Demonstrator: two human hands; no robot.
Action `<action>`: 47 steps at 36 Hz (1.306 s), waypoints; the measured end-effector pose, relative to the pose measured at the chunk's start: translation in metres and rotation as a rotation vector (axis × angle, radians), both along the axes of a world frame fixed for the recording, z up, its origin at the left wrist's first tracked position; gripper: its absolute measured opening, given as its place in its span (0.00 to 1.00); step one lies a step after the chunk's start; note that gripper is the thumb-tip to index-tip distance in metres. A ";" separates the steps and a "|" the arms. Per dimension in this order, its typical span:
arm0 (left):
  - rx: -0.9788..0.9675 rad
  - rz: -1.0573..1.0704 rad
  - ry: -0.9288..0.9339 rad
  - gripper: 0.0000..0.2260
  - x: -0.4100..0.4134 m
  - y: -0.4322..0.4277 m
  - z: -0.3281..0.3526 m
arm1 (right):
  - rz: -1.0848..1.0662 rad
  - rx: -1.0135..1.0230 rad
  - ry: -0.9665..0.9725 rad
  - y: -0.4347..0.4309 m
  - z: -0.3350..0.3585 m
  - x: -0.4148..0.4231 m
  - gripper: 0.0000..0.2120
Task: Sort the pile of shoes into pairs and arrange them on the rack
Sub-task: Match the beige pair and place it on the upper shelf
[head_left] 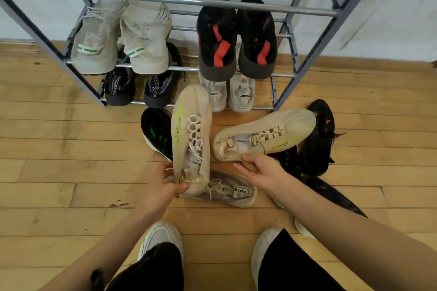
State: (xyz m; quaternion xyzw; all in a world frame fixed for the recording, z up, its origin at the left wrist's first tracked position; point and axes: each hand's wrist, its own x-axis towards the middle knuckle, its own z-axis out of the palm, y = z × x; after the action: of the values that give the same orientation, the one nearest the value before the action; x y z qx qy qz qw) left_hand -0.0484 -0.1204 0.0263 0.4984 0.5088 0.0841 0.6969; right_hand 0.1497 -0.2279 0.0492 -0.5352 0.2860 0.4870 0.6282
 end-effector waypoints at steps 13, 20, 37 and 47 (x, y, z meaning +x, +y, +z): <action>0.280 0.030 -0.128 0.23 0.020 -0.004 0.014 | 0.187 0.002 -0.413 -0.021 0.010 -0.006 0.26; 0.381 -0.002 -0.180 0.22 0.030 0.009 0.038 | 0.355 -0.017 -0.741 -0.008 0.030 0.002 0.25; 0.357 0.113 -0.313 0.20 0.046 0.058 0.141 | 0.595 0.043 -0.935 0.053 0.150 0.046 0.19; 0.295 0.164 -0.352 0.18 0.054 0.119 0.206 | 0.667 0.092 -0.927 0.113 0.238 0.057 0.11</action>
State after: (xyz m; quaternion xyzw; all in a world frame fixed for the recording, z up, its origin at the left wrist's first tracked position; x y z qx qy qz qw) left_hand 0.0059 -0.0018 0.2327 0.5295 0.4006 0.2990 0.6854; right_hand 0.2069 -0.1150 0.2874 -0.7262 -0.2251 0.3852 0.5231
